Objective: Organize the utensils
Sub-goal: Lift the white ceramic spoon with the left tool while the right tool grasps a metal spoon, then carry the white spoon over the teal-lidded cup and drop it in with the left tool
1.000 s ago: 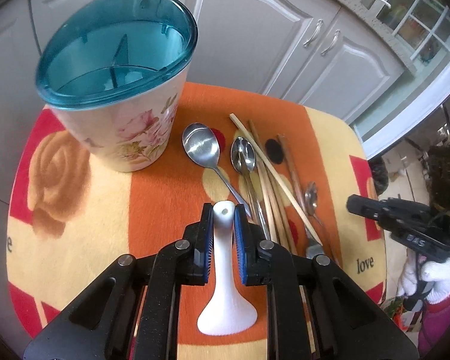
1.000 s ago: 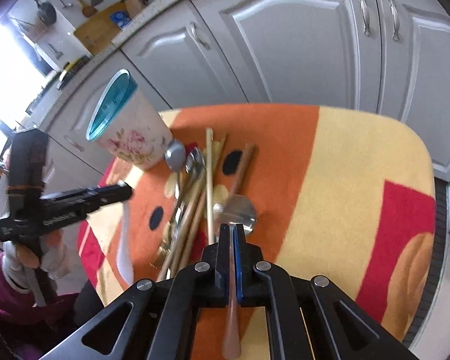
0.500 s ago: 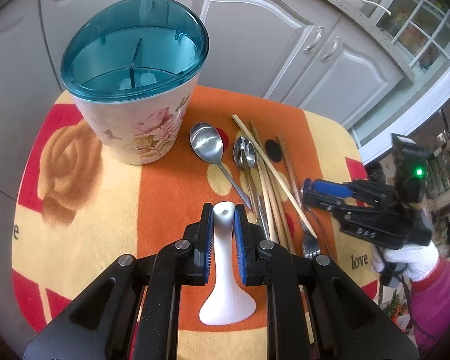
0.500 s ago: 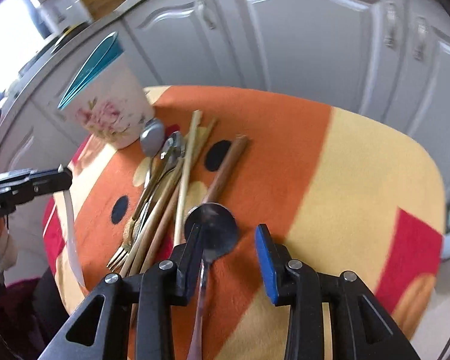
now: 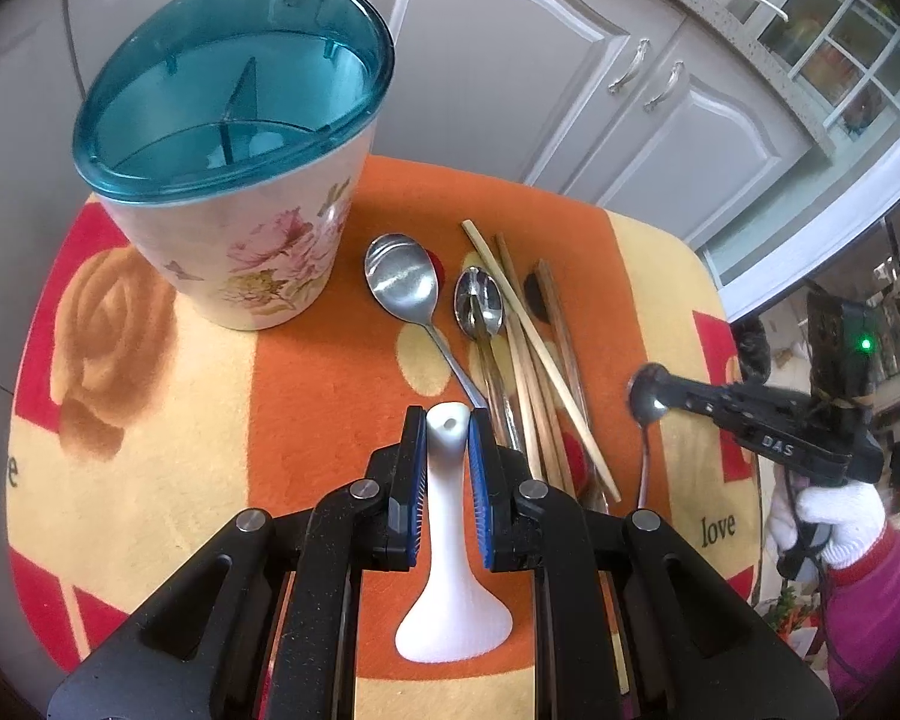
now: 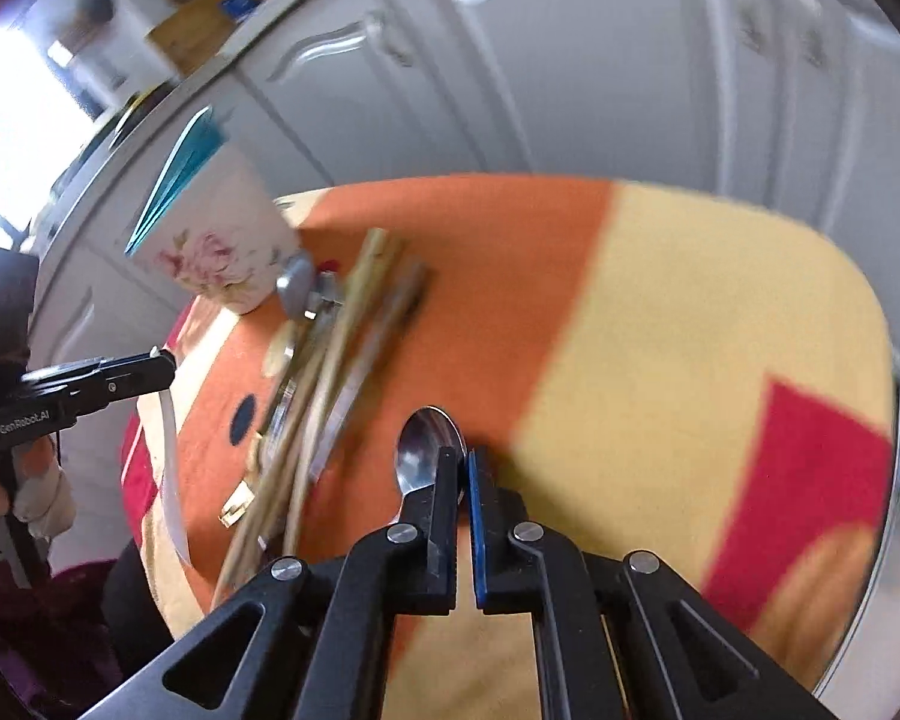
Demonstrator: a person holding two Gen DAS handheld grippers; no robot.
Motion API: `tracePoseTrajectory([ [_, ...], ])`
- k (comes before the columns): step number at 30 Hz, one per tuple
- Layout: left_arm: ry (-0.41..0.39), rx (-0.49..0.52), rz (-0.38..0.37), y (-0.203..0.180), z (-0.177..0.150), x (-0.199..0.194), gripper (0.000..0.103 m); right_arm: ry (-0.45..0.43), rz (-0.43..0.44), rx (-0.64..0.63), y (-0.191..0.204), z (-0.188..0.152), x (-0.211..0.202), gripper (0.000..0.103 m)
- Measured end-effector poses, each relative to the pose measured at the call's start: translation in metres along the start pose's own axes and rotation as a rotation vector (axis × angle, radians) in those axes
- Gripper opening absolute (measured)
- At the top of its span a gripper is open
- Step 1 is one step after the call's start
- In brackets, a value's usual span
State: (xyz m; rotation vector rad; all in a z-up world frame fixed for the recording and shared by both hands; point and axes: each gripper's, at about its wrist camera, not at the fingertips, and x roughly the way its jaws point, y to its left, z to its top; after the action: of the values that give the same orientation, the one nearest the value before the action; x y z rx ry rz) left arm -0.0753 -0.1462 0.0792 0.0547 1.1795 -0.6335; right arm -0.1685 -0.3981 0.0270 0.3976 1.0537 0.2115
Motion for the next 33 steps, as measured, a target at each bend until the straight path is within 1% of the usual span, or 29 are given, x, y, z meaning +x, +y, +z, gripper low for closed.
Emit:
tracePoseTrajectory([
  [2, 0.002, 0.001, 0.000, -0.001, -0.001, 0.001, 0.012, 0.006, -0.001, 0.007, -0.002, -0.005, -0.004, 0.003],
  [4, 0.003, 0.000, 0.000, -0.001, -0.001, 0.001, 0.012, 0.002, -0.010, -0.021, 0.000, -0.007, -0.004, 0.004],
  [5, 0.002, 0.000, 0.000, -0.001, -0.001, 0.000, 0.012, 0.002, -0.010, -0.025, 0.000, -0.006, -0.003, 0.005],
  [7, -0.001, -0.001, 0.001, 0.000, -0.001, -0.001, 0.012, 0.001, 0.001, -0.025, -0.001, -0.004, 0.001, 0.011],
  [10, -0.001, -0.004, 0.001, 0.001, -0.001, -0.004, 0.012, -0.011, 0.025, -0.032, 0.000, 0.004, 0.008, 0.011],
  [12, -0.003, -0.005, -0.003, 0.001, 0.000, -0.005, 0.012, -0.003, 0.037, -0.043, 0.003, 0.005, 0.011, 0.011],
  [13, -0.007, -0.004, -0.007, 0.001, -0.001, -0.007, 0.012, 0.004, 0.036, -0.048, 0.006, 0.005, 0.011, 0.011],
  [14, -0.011, -0.002, -0.010, 0.001, -0.001, -0.010, 0.012, 0.008, 0.022, -0.054, 0.010, 0.004, 0.010, 0.008],
  [15, -0.015, 0.000, -0.013, 0.001, -0.001, -0.012, 0.012, 0.003, 0.019, -0.059, 0.013, 0.002, 0.006, 0.004],
  [17, -0.026, 0.003, -0.020, 0.001, -0.001, -0.018, 0.012, -0.009, -0.007, -0.061, 0.017, 0.000, -0.004, 0.004],
  [23, -0.068, 0.017, -0.051, 0.001, -0.005, -0.045, 0.012, -0.104, -0.042, -0.087, 0.038, 0.002, -0.052, 0.003],
  [27, -0.096, 0.009, -0.079, 0.005, -0.006, -0.068, 0.012, -0.154, -0.047, -0.137, 0.059, 0.013, -0.078, 0.003],
  [31, -0.115, -0.004, -0.098, 0.009, -0.004, -0.087, 0.012, -0.193, -0.042, -0.178, 0.082, 0.027, -0.091, 0.003],
  [33, -0.138, -0.005, -0.097, 0.013, 0.002, -0.103, 0.012, -0.224, -0.039, -0.198, 0.097, 0.041, -0.097, 0.003],
])
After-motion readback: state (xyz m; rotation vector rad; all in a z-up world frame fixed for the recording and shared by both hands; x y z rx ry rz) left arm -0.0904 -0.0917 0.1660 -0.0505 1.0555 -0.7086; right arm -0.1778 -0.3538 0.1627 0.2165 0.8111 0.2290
